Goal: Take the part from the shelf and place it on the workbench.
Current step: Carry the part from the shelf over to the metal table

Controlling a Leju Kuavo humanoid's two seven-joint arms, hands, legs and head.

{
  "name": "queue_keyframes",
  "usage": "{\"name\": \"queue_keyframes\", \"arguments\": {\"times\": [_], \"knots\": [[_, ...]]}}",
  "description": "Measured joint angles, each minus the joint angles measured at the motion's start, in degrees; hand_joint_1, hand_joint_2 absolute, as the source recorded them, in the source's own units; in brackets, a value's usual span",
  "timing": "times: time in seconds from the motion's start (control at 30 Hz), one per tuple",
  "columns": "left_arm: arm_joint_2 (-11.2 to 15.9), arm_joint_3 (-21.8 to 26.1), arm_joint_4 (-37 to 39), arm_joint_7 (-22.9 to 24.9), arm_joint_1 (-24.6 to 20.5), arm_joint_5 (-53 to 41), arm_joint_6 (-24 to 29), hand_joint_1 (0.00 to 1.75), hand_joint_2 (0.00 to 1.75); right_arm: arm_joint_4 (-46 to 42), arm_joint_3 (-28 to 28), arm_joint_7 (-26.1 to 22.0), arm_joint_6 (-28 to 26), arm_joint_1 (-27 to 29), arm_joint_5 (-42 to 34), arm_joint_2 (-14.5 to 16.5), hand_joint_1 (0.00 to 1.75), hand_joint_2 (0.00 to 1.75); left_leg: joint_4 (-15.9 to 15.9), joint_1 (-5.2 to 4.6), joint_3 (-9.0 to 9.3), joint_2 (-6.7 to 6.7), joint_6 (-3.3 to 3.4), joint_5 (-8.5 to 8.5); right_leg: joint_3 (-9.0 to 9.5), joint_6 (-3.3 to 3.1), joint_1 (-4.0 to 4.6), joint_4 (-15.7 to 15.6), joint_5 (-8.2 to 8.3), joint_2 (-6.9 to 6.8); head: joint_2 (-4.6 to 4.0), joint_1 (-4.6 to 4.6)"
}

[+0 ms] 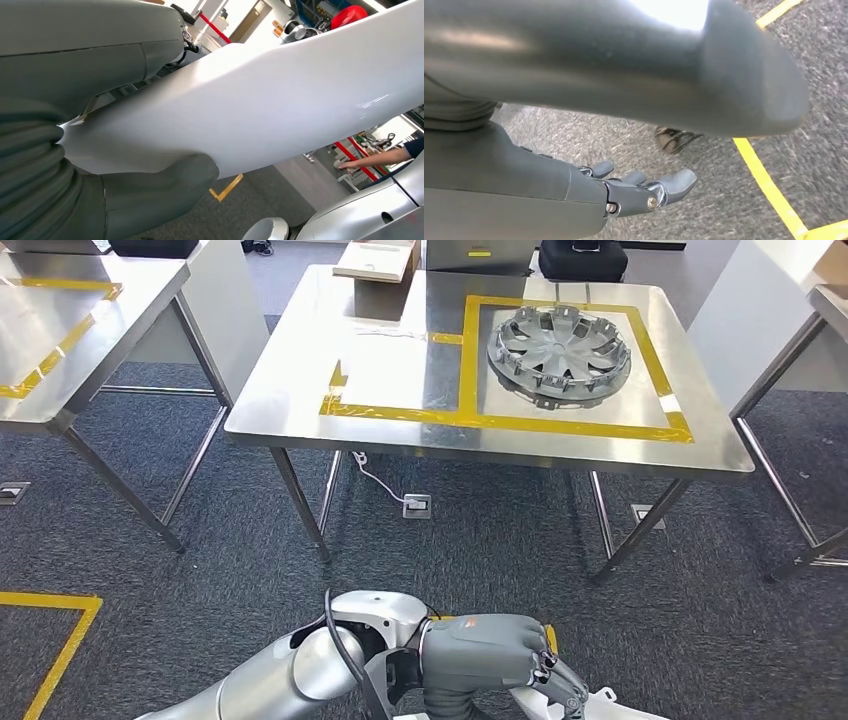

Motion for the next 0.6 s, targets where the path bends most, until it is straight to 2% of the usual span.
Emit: {"name": "queue_keyframes", "arguments": {"times": [0.07,0.1,0.13,0.17,0.2,0.27,0.3,0.33,0.4,0.43,0.47,0.5,0.53,0.6], "knots": [[-0.04,0.00,0.05,0.09,0.00,-0.03,-0.02,1.75,1.75,-0.01,0.00,-0.01,0.01,0.08,-0.07,0.02,0.00,0.00,0.09,0.03,1.70,-0.02,-0.40,-1.39,1.30,-0.06,-0.15,-7.17,5.95,-0.15,0.00,0.06],[-0.07,0.00,0.11,0.14,0.00,-0.04,-0.06,1.75,1.75,-0.01,0.00,0.00,0.01,0.11,-0.13,0.05,0.00,0.00,0.10,-0.01,2.32,-0.05,-0.70,-2.11,1.95,-0.33,-0.08,-9.95,8.16,-0.32,0.00,0.09],[-0.12,0.01,0.17,0.20,-0.01,-0.05,-0.11,1.75,1.75,-0.01,0.00,0.01,0.01,0.13,-0.21,0.08,0.00,0.00,0.01,-0.04,2.79,-0.08,-1.06,-2.79,2.47,-0.70,0.07,-11.55,9.58,-0.46,0.00,0.09],[-0.20,0.03,0.22,0.24,-0.04,-0.05,-0.16,1.75,1.75,0.00,0.00,0.00,0.01,0.15,-0.29,0.11,0.00,0.00,0.17,-0.08,3.28,-0.13,-1.47,-3.13,2.78,-1.22,0.20,-12.03,9.87,-0.55,0.00,0.09],[-0.34,0.04,0.24,0.27,-0.12,-0.05,-0.20,1.75,1.75,0.00,0.00,-0.02,0.00,0.09,-0.36,0.14,0.00,0.00,0.33,-0.07,3.57,-0.17,-1.87,-3.20,3.31,-1.79,0.28,-12.11,9.37,-0.51,0.00,0.09],[-0.67,0.05,0.24,0.31,-0.35,-0.06,-0.21,1.75,1.75,0.00,0.01,-0.09,0.00,-0.01,-0.42,0.20,0.00,0.00,2.75,0.00,3.21,0.01,-2.44,-2.71,4.69,-2.77,0.15,-12.51,8.92,-0.34,0.00,-0.02],[-0.80,0.05,0.26,0.32,-0.51,-0.07,-0.23,1.75,1.75,0.00,0.02,-0.13,0.00,-0.08,-0.42,0.22,0.00,0.00,5.19,0.05,1.81,0.12,-2.67,-2.69,5.44,-3.16,0.11,-12.65,8.56,-0.29,0.00,-0.15],[-0.86,0.04,0.29,0.34,-0.61,-0.07,-0.26,1.75,1.75,0.00,0.02,-0.15,0.00,-0.11,-0.42,0.24,0.00,0.00,8.44,0.12,-0.35,0.22,-2.89,-3.21,6.07,-3.42,0.08,-12.79,8.09,-0.27,0.00,-0.31],[-0.91,0.01,0.43,0.39,-0.73,-0.08,-0.33,1.75,1.75,0.00,0.03,-0.13,0.00,-0.10,-0.44,0.24,0.00,0.00,14.69,0.21,-5.48,0.29,-3.25,-5.99,7.19,-3.60,0.07,-12.86,7.03,-0.21,0.00,-0.54],[-0.91,-0.01,0.53,0.42,-0.73,-0.09,-0.35,1.75,1.75,0.00,0.03,-0.09,0.00,-0.07,-0.46,0.24,0.00,0.00,16.28,0.22,-7.56,0.31,-3.36,-7.44,7.85,-3.60,0.07,-12.87,6.41,-0.14,0.00,-0.57],[-0.91,-0.03,0.63,0.43,-0.73,-0.10,-0.37,1.75,1.75,0.00,0.03,-0.05,0.00,-0.04,-0.48,0.26,0.00,0.00,16.31,0.21,-8.91,0.33,-3.34,-8.10,8.61,-3.58,0.07,-12.87,5.76,-0.06,0.00,-0.60],[-0.92,-0.05,0.72,0.43,-0.73,-0.11,-0.37,1.75,1.75,0.00,0.03,-0.02,0.00,-0.03,-0.50,0.30,0.00,0.00,14.67,0.20,-9.44,0.35,-3.19,-7.42,9.49,-3.54,0.08,-12.87,5.07,0.02,0.00,-0.62],[-0.95,-0.07,0.77,0.44,-0.74,-0.12,-0.38,1.75,1.75,0.00,0.02,-0.01,0.00,-0.04,-0.54,0.37,0.00,0.00,11.67,0.14,-9.31,0.37,-2.88,-5.21,10.39,-3.45,0.08,-12.90,4.37,0.09,0.00,-0.66],[-0.99,-0.09,0.91,0.43,-0.77,-0.12,-0.40,1.75,1.75,0.00,0.02,0.03,0.00,-0.05,-0.64,0.63,0.00,0.00,4.61,-0.20,-8.65,0.49,-2.03,1.94,11.66,-3.04,0.12,-12.97,3.06,0.21,0.00,-0.72]]}}
